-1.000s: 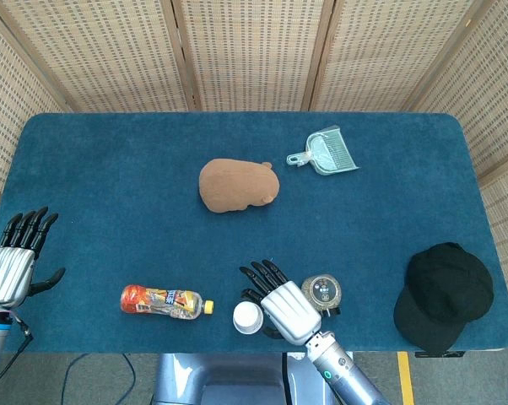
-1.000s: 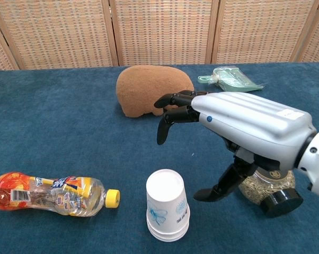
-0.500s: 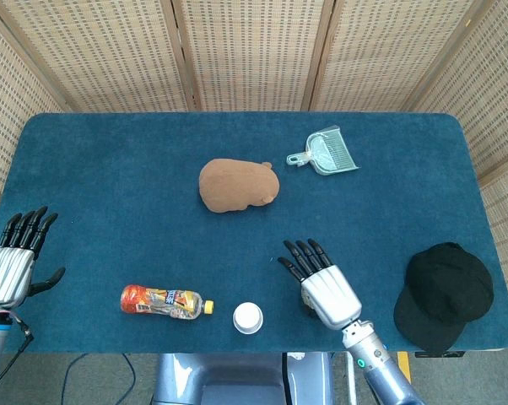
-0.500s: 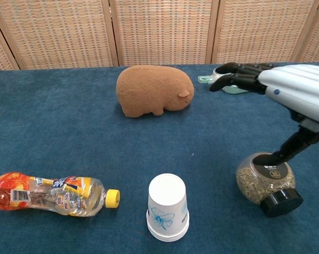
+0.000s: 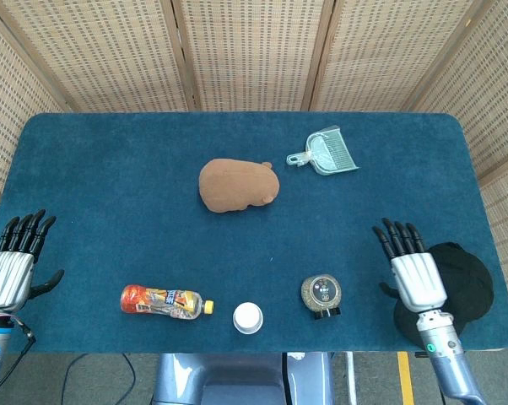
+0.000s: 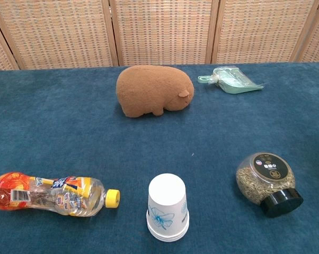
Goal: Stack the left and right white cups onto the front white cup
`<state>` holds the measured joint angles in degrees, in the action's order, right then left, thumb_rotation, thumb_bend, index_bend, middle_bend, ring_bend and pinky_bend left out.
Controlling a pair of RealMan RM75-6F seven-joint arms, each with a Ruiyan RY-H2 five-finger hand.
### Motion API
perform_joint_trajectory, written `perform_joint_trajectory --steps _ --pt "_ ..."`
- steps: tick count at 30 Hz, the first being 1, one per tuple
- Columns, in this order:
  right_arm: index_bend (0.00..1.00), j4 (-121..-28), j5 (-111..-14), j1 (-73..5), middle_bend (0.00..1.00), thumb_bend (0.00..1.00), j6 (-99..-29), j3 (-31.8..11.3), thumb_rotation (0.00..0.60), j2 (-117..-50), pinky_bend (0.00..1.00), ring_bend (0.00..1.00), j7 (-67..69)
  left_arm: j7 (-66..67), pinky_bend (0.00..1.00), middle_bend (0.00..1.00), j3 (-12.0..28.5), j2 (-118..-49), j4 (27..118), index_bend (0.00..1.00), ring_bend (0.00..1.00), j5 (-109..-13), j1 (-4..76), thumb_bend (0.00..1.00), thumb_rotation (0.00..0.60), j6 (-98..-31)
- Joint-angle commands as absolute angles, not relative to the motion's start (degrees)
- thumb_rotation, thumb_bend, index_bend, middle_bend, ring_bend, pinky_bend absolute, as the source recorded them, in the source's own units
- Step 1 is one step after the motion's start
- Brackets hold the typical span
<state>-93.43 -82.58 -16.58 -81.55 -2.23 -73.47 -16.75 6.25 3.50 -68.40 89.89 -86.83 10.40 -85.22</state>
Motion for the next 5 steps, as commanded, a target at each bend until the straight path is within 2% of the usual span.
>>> perform_joint_trajectory --steps 1,5 --pt "0.02 -88.9 -82.1 -13.7 0.0 0.1 -83.8 -2.0 0.6 -72.3 0.0 0.0 -12.1 5.9 0.0 0.0 3.6 -68.8 89.3 0.0 0.0 -87.0 10.1 0.27 0.6 -85.8" --pt "0.02 -85.9 -82.0 -12.5 0.0 0.1 -84.6 -2.3 0.6 -72.6 0.0 0.0 -9.3 5.9 0.0 0.0 3.5 -69.2 88.8 0.0 0.0 -87.2 9.9 0.27 0.6 -86.0"
